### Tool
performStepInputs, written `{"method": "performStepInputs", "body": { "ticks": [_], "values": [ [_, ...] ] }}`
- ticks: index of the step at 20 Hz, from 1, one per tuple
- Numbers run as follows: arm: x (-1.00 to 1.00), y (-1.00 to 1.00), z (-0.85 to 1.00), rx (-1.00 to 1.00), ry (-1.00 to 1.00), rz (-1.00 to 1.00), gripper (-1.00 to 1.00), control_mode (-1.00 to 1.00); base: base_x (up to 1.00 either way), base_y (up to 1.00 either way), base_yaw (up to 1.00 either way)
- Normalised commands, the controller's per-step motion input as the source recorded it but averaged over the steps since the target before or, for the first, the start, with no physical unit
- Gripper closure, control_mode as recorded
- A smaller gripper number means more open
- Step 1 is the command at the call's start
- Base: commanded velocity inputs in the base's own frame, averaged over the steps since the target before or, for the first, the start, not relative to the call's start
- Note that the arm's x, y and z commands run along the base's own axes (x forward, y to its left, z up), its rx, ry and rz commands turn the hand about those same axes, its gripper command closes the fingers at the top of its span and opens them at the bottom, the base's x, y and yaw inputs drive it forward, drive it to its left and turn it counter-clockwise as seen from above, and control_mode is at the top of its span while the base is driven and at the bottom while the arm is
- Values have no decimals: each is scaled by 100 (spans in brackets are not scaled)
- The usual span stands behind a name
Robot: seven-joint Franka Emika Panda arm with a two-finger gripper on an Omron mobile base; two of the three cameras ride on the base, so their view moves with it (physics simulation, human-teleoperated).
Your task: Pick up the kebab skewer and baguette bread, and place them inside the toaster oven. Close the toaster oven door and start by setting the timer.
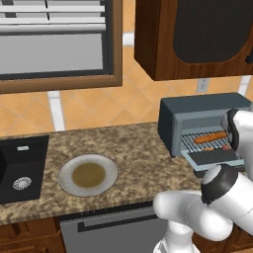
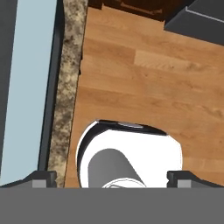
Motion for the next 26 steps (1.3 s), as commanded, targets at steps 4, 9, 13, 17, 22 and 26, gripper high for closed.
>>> {"method": "performStepInputs", "body": {
  "ticks": [4,9,13,17,22,26],
  "values": [
    [-4,6,0,0,0,0,-100,-100,0,0,0],
    [0,6,-1,0,0,0,-100,-100,0,0,0],
    [0,1,0,0,0,1,-100,-100,0,0,0],
    [2,3,0,0,0,0,-100,-100,0,0,0],
    [18,7,0,0,0,1,-100,-100,0,0,0],
    [31,9,0,0,-1,1,-100,-100,0,0,0]
  ]
}}
